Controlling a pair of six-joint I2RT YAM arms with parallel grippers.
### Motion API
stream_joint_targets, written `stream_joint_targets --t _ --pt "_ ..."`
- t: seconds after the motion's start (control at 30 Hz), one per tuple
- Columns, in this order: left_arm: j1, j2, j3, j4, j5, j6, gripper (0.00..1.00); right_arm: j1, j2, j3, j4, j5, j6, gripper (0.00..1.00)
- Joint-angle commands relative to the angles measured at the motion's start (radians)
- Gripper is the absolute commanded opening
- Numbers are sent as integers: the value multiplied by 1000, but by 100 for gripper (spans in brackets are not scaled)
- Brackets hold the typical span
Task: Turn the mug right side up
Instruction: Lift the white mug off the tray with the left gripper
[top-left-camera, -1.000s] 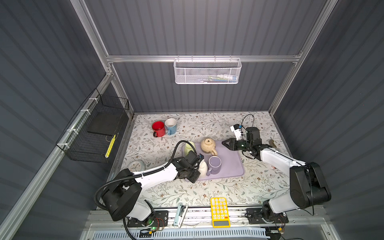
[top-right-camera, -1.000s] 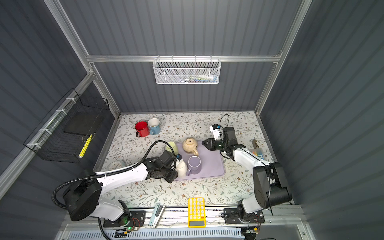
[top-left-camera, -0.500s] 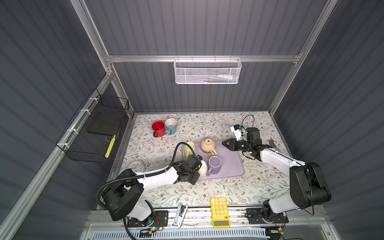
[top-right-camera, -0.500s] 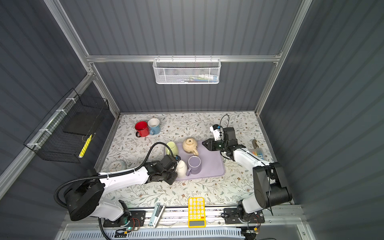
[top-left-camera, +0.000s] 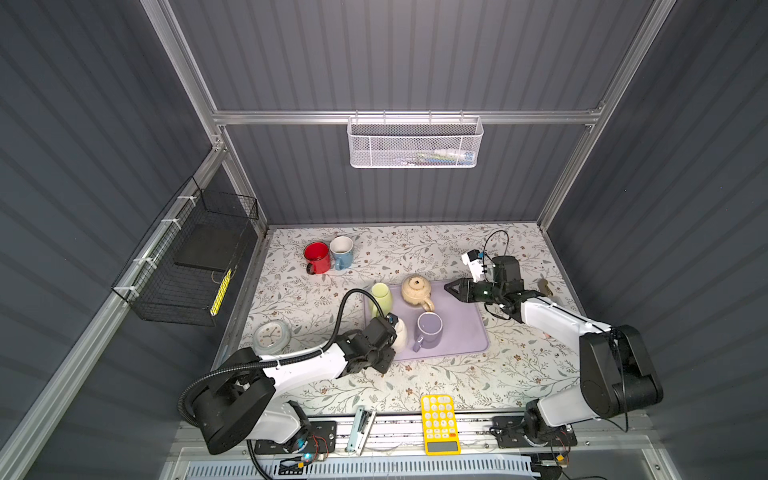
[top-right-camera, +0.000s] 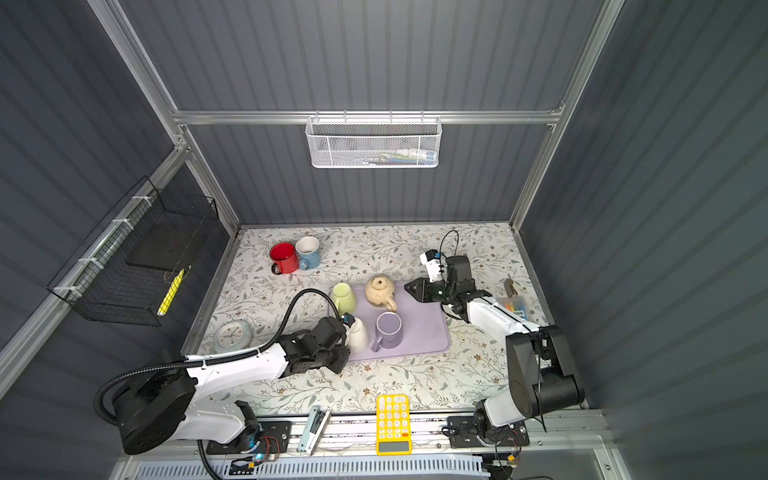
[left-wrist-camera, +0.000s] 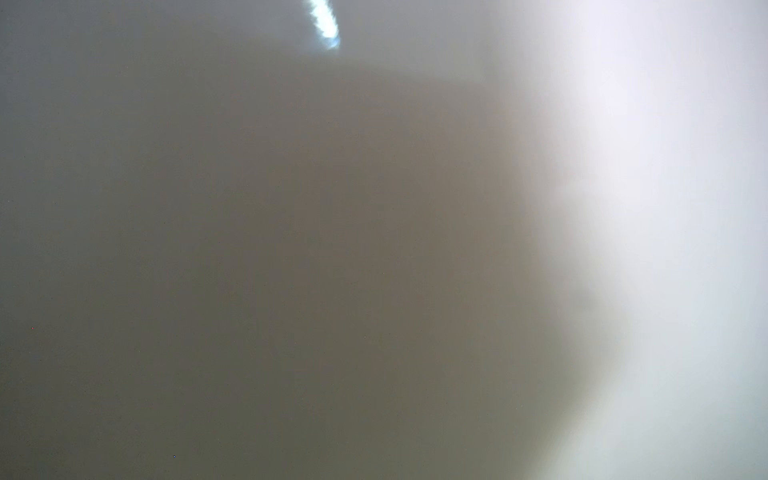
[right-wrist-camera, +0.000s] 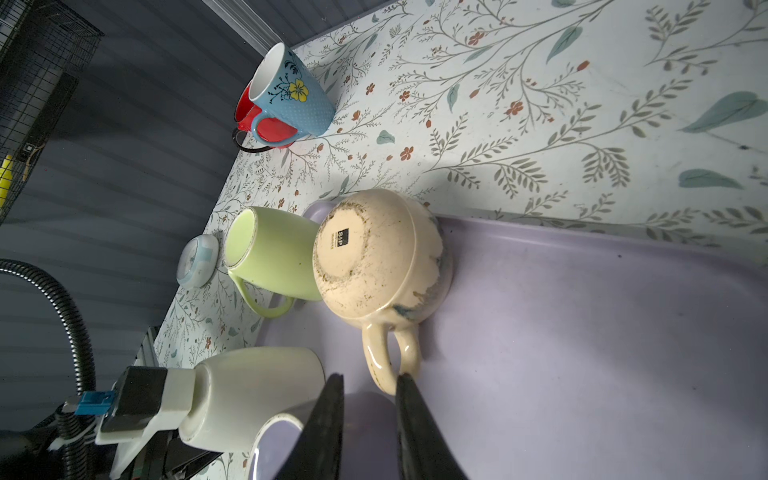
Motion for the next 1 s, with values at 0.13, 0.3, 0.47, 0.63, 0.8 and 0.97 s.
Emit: stream_joint_targets --t 0.13,0.3,0.47,0.63,0.8,0.97 --pt "-8 -29 -33 91 6 -22 17 -2 -35 -15 13 13 15 25" --pt "-8 -38 -28 119 6 -19 17 -2 -44 -18 11 18 20 25" --pt "-7 -63 -16 136 14 -16 15 -2 -48 -19 11 20 25 24" --pt "-8 -87 3 128 25 -12 13 -2 -50 -19 13 18 28 24" --pt "-8 -130 13 120 18 -8 12 -2 -53 -19 14 17 30 24" --pt "-6 -173 57 91 6 16 11 -2 -54 -19 16 16 32 24"
